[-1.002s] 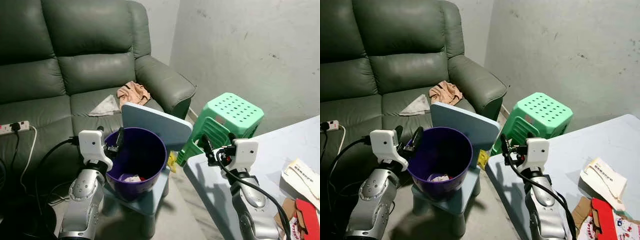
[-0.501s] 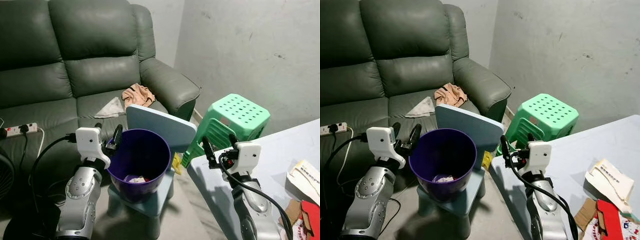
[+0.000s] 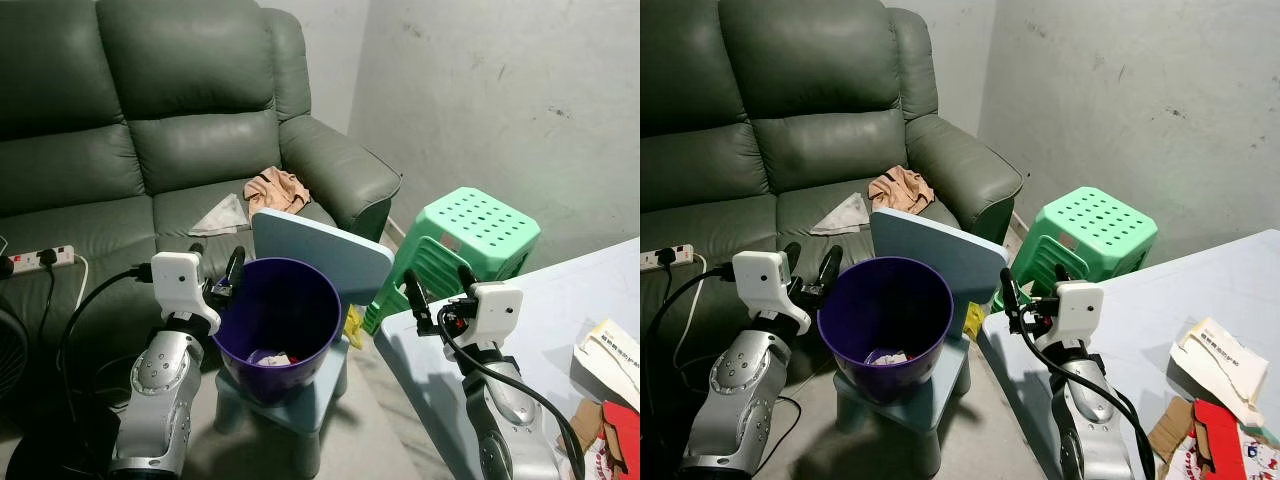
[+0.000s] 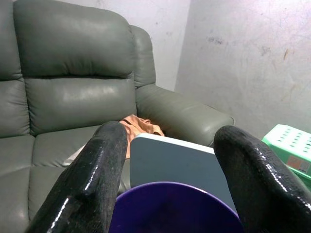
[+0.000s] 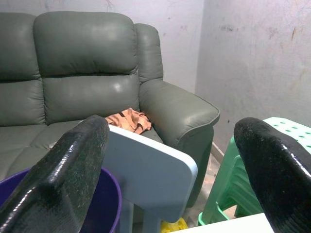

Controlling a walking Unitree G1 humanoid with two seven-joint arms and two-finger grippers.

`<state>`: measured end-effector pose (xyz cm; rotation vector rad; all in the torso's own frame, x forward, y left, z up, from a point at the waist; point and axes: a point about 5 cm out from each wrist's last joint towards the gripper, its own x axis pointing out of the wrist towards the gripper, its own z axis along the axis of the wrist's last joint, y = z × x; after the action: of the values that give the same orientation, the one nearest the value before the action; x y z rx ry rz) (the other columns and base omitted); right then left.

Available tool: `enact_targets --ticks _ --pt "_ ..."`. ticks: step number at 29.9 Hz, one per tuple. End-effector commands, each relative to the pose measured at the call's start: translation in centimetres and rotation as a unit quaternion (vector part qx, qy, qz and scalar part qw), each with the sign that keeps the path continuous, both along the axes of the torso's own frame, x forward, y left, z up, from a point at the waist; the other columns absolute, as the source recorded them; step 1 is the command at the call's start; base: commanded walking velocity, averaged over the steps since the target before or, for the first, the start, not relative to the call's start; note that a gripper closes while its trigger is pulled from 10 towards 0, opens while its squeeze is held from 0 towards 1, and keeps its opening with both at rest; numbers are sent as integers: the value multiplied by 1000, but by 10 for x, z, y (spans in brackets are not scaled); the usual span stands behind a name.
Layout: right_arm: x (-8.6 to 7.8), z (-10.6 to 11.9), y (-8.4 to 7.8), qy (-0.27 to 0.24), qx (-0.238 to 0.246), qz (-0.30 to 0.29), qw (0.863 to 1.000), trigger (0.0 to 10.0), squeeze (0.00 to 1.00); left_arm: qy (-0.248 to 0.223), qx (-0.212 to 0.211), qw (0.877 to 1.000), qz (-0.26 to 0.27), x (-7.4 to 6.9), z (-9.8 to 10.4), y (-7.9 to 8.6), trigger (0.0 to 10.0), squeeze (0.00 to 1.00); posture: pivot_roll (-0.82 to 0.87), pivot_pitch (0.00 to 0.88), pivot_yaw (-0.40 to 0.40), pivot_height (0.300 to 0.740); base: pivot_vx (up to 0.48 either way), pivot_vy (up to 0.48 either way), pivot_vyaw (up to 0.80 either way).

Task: Picking trash to rubbish bin

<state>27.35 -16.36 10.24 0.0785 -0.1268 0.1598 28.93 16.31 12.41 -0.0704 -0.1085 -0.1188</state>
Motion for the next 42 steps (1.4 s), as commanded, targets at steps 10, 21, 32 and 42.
enact_targets --ticks 10,21,32,42 --pt "4 2 -3 5 -8 -3 1000 10000 0 -1 -2 1000 -5 3 3 -2 10000 0 93 0 -77 740 0 0 0" --pt "5 -2 -3 22 -16 0 1000 10000 0 3 -9 1000 -7 3 1 -4 10000 0 88 0 -81 740 0 0 -688" --pt "6 -3 -2 26 -18 4 999 10000 0 6 -8 1000 -7 4 0 -6 10000 0 88 0 -84 740 0 374 -760" --pt "4 -5 -2 32 -20 8 999 10000 0 9 -10 1000 -8 3 -2 -7 10000 0 85 0 -84 740 0 0 -763"
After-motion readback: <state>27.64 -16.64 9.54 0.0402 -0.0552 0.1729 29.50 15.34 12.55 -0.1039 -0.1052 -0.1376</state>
